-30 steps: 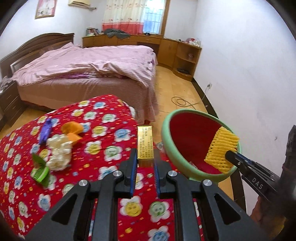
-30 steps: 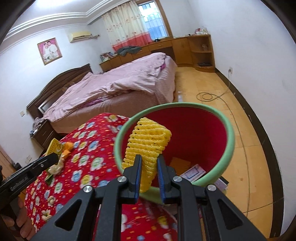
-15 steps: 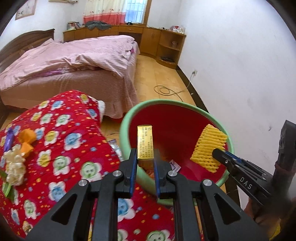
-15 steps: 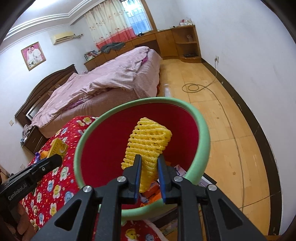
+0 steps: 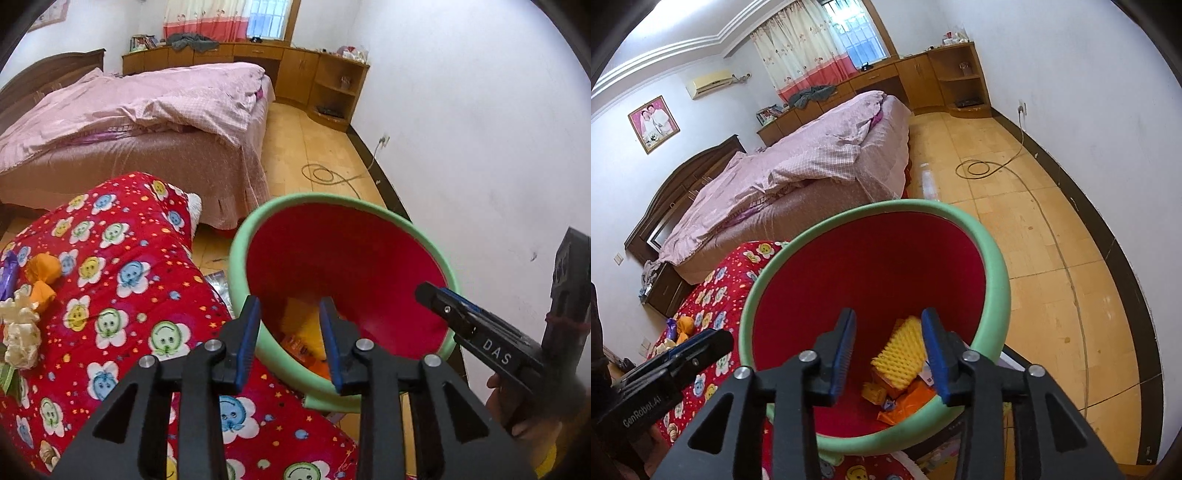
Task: Collect trash
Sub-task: 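Carry yellow box and foam mesh over the bucket and open both tools, then move both open tools back toward the green mosquito-coil box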
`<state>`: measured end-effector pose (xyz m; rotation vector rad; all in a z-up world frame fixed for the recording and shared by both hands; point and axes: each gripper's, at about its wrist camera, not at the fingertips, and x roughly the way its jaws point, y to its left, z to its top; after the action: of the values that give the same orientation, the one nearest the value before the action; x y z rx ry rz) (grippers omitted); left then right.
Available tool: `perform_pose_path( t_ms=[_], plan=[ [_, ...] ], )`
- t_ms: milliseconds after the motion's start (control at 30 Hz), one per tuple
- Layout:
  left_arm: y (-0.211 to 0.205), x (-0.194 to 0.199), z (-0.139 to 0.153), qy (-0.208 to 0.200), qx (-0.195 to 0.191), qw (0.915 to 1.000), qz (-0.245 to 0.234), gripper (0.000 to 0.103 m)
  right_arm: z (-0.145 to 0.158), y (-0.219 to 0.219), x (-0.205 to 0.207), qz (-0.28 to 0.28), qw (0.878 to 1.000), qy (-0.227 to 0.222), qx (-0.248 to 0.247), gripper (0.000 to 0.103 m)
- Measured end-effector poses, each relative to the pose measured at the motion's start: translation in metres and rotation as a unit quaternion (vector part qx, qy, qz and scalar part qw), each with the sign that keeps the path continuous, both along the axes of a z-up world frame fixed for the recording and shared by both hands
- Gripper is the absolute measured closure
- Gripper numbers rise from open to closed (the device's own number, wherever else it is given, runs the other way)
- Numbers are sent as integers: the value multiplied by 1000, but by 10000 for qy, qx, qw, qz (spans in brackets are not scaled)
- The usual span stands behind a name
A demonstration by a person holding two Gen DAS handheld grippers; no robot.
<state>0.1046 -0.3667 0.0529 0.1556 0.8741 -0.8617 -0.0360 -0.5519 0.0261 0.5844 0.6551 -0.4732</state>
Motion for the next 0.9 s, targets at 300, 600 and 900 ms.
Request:
perform_pose_path(
  t_ms=[300,600,900],
  plan=[
    [38,-3,14,-73,-61,9995,309,70,15,22,-14,60,9998,-163,-98,49],
    [89,1,26,-136,-119,9964,829,70,30,56,-14,355,9990,-237,-158,44],
    [152,25,22,-276,45,9879,1528,55,41,94,-3,702,9968,-324,-225,37]
  ],
)
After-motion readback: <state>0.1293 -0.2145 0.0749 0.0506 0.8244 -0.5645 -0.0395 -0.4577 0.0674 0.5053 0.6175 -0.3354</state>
